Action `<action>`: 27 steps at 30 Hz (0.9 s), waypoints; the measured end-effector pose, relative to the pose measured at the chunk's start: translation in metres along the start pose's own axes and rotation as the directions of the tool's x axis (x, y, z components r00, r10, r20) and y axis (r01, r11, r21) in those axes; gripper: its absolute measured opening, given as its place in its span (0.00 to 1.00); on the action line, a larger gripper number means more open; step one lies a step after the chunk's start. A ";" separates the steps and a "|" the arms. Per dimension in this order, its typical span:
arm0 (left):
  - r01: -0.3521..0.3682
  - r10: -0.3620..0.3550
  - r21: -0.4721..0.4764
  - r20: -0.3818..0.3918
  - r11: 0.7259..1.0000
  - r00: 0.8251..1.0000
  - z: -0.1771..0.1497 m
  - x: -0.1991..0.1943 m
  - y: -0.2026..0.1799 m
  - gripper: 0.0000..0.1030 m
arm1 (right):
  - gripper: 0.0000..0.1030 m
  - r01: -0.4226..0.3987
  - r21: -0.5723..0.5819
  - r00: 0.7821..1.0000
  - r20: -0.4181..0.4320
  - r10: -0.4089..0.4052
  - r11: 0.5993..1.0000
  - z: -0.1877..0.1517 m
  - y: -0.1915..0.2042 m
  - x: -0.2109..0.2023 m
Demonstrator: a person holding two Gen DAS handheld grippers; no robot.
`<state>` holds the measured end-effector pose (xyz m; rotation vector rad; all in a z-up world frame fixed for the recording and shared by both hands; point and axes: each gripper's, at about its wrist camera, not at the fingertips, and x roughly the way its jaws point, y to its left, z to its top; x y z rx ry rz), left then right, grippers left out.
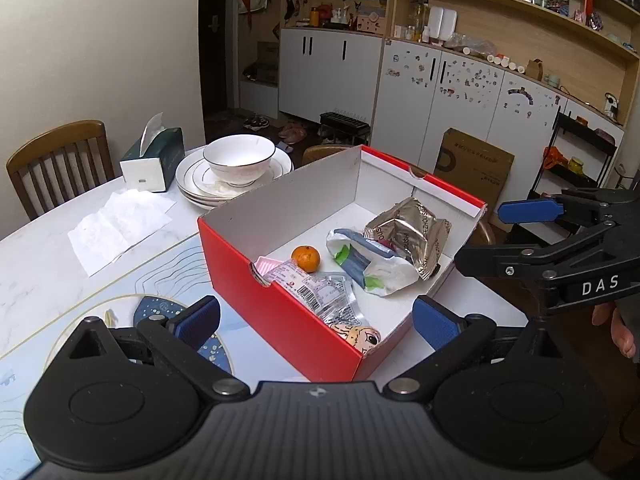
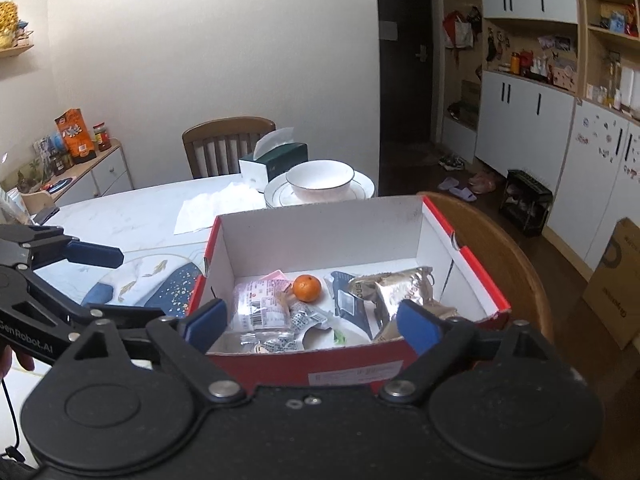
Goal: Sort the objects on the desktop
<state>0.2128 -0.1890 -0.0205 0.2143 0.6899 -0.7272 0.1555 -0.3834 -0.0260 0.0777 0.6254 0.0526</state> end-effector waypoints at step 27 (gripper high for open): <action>-0.001 0.001 0.003 0.036 1.000 0.999 -0.008 -0.013 -0.008 1.00 | 0.95 -0.013 0.044 0.999 0.037 0.011 0.999 -0.009 0.001 -0.009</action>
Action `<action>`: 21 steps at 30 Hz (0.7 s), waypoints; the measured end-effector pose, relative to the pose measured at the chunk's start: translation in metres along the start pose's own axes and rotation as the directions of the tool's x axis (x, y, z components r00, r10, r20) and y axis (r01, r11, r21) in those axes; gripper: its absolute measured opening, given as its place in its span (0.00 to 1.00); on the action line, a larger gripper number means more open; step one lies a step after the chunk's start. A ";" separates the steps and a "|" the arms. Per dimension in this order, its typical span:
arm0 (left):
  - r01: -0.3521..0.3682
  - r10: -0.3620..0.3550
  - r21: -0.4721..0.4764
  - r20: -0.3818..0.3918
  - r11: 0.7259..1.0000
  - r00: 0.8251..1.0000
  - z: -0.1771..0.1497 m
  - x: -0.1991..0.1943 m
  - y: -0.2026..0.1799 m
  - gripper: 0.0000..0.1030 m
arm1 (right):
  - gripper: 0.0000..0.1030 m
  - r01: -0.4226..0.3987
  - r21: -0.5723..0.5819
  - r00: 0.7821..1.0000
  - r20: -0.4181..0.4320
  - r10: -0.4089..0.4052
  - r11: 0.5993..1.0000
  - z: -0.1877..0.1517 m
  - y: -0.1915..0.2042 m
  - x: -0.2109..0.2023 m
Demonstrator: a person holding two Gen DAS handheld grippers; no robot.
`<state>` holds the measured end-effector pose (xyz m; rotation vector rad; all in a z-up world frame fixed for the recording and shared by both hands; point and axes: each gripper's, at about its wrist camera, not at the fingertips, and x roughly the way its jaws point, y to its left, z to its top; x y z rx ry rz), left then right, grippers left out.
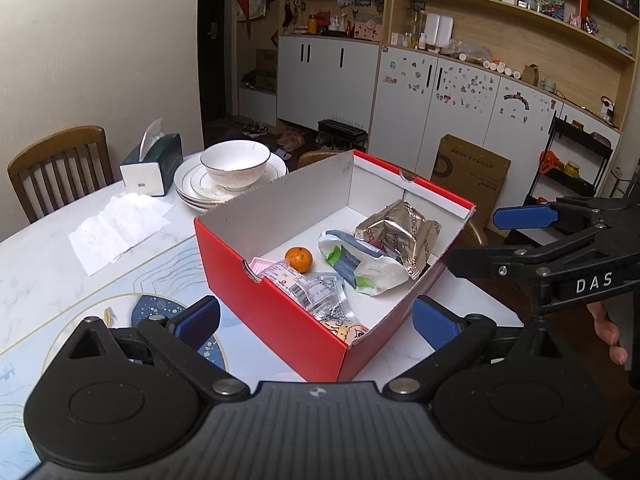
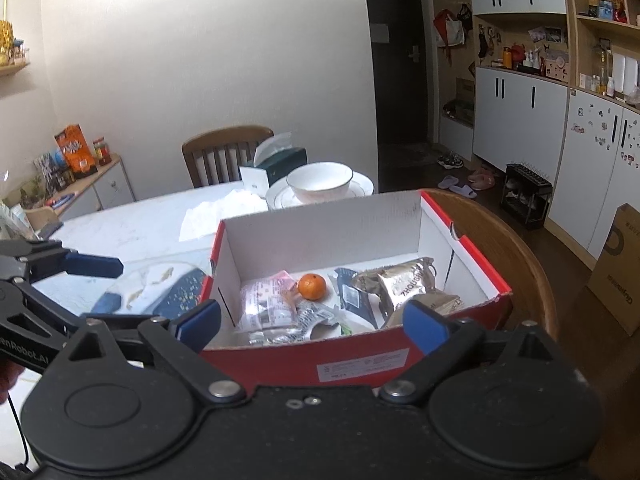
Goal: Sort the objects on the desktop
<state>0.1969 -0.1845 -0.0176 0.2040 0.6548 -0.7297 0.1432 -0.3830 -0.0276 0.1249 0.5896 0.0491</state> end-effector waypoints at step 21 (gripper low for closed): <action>0.012 -0.013 0.019 0.058 1.000 0.998 -0.007 -0.019 0.004 1.00 | 0.95 0.022 0.027 0.999 0.043 -0.023 0.999 -0.008 0.014 -0.009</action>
